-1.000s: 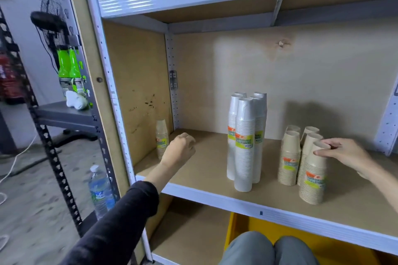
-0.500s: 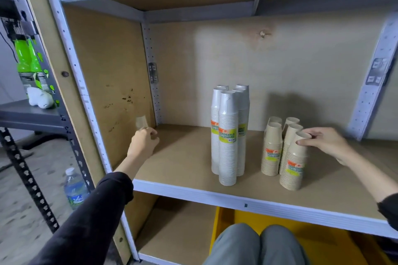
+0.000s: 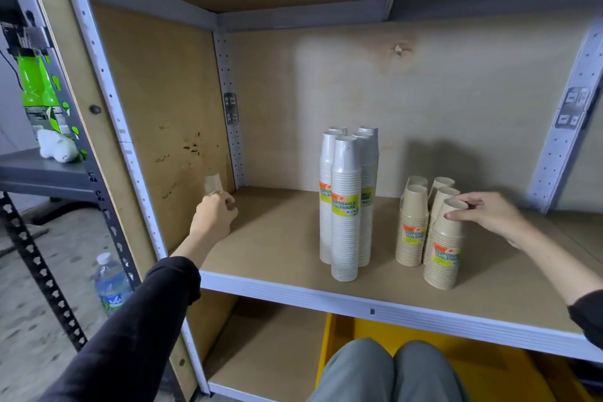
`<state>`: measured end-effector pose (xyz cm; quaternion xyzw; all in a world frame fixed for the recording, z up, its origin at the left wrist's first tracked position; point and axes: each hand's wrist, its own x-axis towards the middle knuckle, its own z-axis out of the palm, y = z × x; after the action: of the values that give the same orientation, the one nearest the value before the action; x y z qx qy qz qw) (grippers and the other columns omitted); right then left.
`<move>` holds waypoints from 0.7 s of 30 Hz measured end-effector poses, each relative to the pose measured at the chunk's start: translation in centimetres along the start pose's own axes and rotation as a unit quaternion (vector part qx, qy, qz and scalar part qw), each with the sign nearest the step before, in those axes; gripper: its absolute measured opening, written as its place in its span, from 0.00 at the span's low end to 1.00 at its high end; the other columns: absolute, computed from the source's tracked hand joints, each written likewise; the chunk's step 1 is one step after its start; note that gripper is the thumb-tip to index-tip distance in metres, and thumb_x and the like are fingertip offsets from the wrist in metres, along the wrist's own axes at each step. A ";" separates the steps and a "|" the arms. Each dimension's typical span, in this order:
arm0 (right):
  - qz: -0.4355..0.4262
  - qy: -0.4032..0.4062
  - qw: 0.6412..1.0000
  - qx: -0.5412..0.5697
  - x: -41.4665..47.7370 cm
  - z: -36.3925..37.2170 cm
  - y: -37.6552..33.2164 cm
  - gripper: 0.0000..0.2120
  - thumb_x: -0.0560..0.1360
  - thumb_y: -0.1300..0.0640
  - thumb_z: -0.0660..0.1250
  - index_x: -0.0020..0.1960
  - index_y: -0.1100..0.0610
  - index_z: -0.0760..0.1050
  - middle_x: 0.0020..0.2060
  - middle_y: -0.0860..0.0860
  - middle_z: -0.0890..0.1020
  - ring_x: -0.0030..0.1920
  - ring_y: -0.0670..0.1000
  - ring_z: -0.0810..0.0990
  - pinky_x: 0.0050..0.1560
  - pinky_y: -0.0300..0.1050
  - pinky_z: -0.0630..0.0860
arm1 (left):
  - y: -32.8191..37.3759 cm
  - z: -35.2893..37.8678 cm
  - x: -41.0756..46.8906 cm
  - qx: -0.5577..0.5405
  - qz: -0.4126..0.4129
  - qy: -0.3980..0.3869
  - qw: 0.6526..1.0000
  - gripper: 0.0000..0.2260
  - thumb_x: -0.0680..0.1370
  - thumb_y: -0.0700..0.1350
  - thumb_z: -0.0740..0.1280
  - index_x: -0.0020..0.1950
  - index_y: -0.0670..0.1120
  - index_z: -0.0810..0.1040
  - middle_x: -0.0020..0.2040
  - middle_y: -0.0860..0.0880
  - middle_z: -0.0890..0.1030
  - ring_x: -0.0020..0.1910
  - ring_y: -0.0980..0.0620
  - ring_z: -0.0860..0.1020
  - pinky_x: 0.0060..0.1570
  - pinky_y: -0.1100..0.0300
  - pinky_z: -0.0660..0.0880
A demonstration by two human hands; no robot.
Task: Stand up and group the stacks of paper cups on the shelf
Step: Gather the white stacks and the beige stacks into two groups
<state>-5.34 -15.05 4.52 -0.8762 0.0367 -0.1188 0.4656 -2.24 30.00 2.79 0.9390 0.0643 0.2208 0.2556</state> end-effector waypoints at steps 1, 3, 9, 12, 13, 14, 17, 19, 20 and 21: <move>0.000 0.000 1.000 0.001 -0.1 0.0 0.0 0.19 0.66 0.66 0.74 0.56 0.61 0.79 0.49 0.55 0.80 0.53 0.50 0.76 0.57 0.43 0.67 | 0.0 0.0 0.0 -0.001 -0.002 0.001 1.000 0.11 0.75 0.37 0.65 0.56 0.37 0.79 0.58 0.37 0.78 0.55 0.37 0.76 0.52 0.51 0.73; 0.000 0.002 1.000 0.000 -0.2 0.0 -0.1 0.19 0.66 0.65 0.74 0.57 0.61 0.79 0.48 0.54 0.80 0.52 0.51 0.76 0.56 0.43 0.68 | 0.0 0.0 0.0 -0.005 -0.005 0.001 1.000 0.11 0.75 0.37 0.65 0.55 0.36 0.79 0.58 0.37 0.78 0.56 0.37 0.76 0.53 0.52 0.73; -0.015 0.017 1.000 -0.015 -0.4 0.0 -0.5 0.16 0.66 0.64 0.74 0.54 0.61 0.79 0.46 0.54 0.80 0.50 0.51 0.76 0.53 0.42 0.67 | -0.2 0.1 -0.1 -0.006 -0.010 0.000 1.000 0.10 0.75 0.37 0.65 0.55 0.37 0.79 0.58 0.38 0.79 0.56 0.37 0.76 0.54 0.51 0.73; -0.024 0.021 0.999 -0.028 -0.6 0.1 -0.7 0.15 0.66 0.63 0.74 0.53 0.61 0.80 0.45 0.55 0.80 0.50 0.52 0.77 0.52 0.42 0.67 | -0.3 0.1 -0.1 -0.004 -0.012 -0.001 1.000 0.10 0.75 0.37 0.65 0.55 0.37 0.79 0.58 0.38 0.79 0.56 0.37 0.76 0.54 0.51 0.74; -0.025 0.025 0.999 -0.035 -0.6 0.1 -0.7 0.15 0.66 0.62 0.75 0.53 0.61 0.80 0.45 0.54 0.80 0.50 0.53 0.77 0.52 0.43 0.68 | -0.4 0.1 -0.1 -0.003 -0.014 -0.002 1.000 0.10 0.75 0.37 0.65 0.55 0.38 0.79 0.57 0.38 0.79 0.55 0.37 0.76 0.53 0.51 0.74; -0.025 0.029 0.998 -0.042 -0.5 0.1 -0.7 0.16 0.66 0.62 0.75 0.53 0.60 0.80 0.45 0.54 0.80 0.51 0.53 0.77 0.53 0.44 0.68 | -0.5 0.0 -0.1 0.000 -0.016 -0.001 1.000 0.10 0.75 0.37 0.65 0.55 0.38 0.79 0.57 0.38 0.79 0.55 0.37 0.76 0.53 0.51 0.74; -0.024 0.038 0.998 -0.053 -0.4 0.0 -0.5 0.14 0.65 0.61 0.76 0.50 0.57 0.80 0.45 0.54 0.80 0.52 0.54 0.78 0.54 0.45 0.69 | -0.6 -0.3 0.0 0.008 -0.023 0.006 1.000 0.10 0.75 0.37 0.65 0.54 0.37 0.79 0.56 0.37 0.78 0.54 0.36 0.76 0.52 0.51 0.73; -0.026 0.043 0.997 -0.052 -0.4 -0.1 -0.4 0.12 0.64 0.62 0.76 0.46 0.54 0.79 0.45 0.54 0.81 0.53 0.55 0.79 0.55 0.46 0.71 | -0.8 -0.6 0.1 0.010 -0.030 0.014 0.999 0.10 0.75 0.37 0.65 0.54 0.37 0.79 0.56 0.37 0.78 0.54 0.36 0.76 0.53 0.51 0.73; -0.027 0.047 0.997 -0.053 -0.4 -0.1 -0.5 0.13 0.64 0.62 0.76 0.47 0.54 0.79 0.45 0.55 0.81 0.52 0.56 0.79 0.56 0.47 0.71 | -1.0 -0.7 0.1 0.012 -0.032 0.016 0.999 0.10 0.75 0.37 0.65 0.55 0.37 0.79 0.56 0.36 0.78 0.54 0.36 0.76 0.53 0.50 0.73; -0.027 0.052 0.997 -0.057 -0.4 -0.2 -0.6 0.15 0.64 0.62 0.76 0.50 0.57 0.79 0.46 0.55 0.81 0.51 0.55 0.79 0.57 0.47 0.72 | -1.2 -0.8 0.2 0.014 -0.034 0.016 0.999 0.10 0.75 0.37 0.65 0.55 0.37 0.79 0.56 0.36 0.78 0.54 0.35 0.76 0.52 0.50 0.73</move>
<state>-5.83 -14.81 5.01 -0.8947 0.0435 -0.1741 0.4090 -2.41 31.41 2.91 0.9361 0.1039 0.2261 0.2487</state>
